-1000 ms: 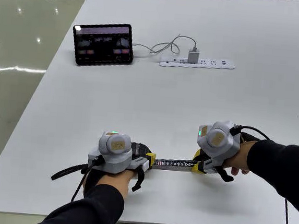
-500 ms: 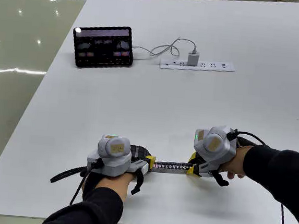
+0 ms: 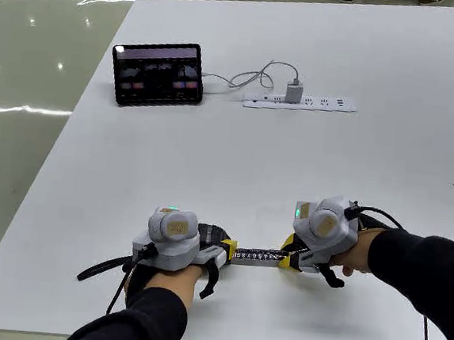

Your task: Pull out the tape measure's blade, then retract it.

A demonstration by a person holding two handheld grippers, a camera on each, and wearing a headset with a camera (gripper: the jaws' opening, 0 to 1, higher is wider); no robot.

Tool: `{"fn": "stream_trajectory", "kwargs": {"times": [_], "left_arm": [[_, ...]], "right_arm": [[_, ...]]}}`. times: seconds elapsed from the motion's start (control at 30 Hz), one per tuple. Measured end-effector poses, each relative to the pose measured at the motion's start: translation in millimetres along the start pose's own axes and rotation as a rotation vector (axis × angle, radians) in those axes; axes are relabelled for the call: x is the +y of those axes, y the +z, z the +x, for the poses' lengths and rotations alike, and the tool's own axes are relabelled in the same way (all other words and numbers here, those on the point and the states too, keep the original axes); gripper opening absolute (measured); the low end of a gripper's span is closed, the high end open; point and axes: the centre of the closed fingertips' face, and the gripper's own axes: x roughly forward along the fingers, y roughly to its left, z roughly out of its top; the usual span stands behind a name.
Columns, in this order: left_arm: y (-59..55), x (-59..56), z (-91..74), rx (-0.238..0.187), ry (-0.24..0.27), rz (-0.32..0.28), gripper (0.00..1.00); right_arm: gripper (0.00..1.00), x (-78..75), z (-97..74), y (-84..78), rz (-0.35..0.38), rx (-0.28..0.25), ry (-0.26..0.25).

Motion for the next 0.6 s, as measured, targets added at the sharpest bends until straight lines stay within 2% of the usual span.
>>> {"fn": "stream_trajectory", "kwargs": {"times": [0.37, 0.43, 0.6], "left_arm": [[-0.4, -0.9, -0.7, 0.003, -0.006, -0.002, 0.57], [-0.4, -0.9, -0.6, 0.003, -0.005, -0.002, 0.57], [0.1, -0.3, -0.8, 0.002, -0.008, -0.010, 0.57]], "right_arm": [[0.11, 0.8, 6.3, 10.1, 0.004, -0.004, 0.002], [0.11, 1.8, 6.4, 10.2, -0.020, 0.003, 0.004], [0.12, 1.4, 8.2, 12.5, 0.009, -0.007, 0.007]]}}
